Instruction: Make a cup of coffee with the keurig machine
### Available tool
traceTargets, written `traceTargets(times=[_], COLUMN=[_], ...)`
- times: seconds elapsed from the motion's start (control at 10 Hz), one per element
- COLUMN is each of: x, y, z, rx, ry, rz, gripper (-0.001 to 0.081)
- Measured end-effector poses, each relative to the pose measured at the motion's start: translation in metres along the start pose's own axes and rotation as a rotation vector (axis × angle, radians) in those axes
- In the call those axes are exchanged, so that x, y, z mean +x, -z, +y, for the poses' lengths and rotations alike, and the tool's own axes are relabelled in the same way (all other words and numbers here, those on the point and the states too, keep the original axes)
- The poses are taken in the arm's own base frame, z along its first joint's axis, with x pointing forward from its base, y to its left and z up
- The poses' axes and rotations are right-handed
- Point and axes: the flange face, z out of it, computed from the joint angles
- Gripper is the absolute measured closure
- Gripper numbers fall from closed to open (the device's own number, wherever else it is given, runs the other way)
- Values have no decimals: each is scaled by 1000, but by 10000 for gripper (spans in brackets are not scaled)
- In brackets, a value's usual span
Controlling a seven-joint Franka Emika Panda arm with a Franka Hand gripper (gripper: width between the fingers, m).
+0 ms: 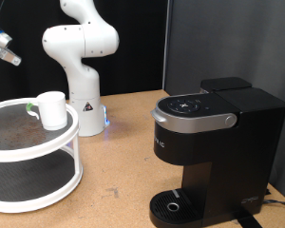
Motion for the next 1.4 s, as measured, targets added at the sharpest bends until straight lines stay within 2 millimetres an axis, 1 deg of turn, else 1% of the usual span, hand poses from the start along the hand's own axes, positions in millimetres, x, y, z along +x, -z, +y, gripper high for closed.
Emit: traceTargets(times=[0.3, 0.4, 0.5, 0.6, 0.7, 0.8, 0.9, 1.0, 1.1, 1.2, 1.4], x=[-18, -23, -27, -31, -34, -36, -39, -42, -45, -47, -51], y=[-5, -10, -16, -23, -32, -43, -55, -66, -77, -87, -101], z=[10, 14, 17, 21, 26, 32, 38, 44, 49, 53, 55], rx=[-31, -42, -44, -42, -43, -40, -38, -37, -33, -23, -2], ry=[-14, -13, -18, -30, -43, -56, -71, -81, -84, -85, -86], rz=[6, 18, 23, 16, 4, -6, -16, -26, -32, -34, -30], gripper=[805, 621, 621, 486, 486, 300, 165, 165, 36, 10, 1])
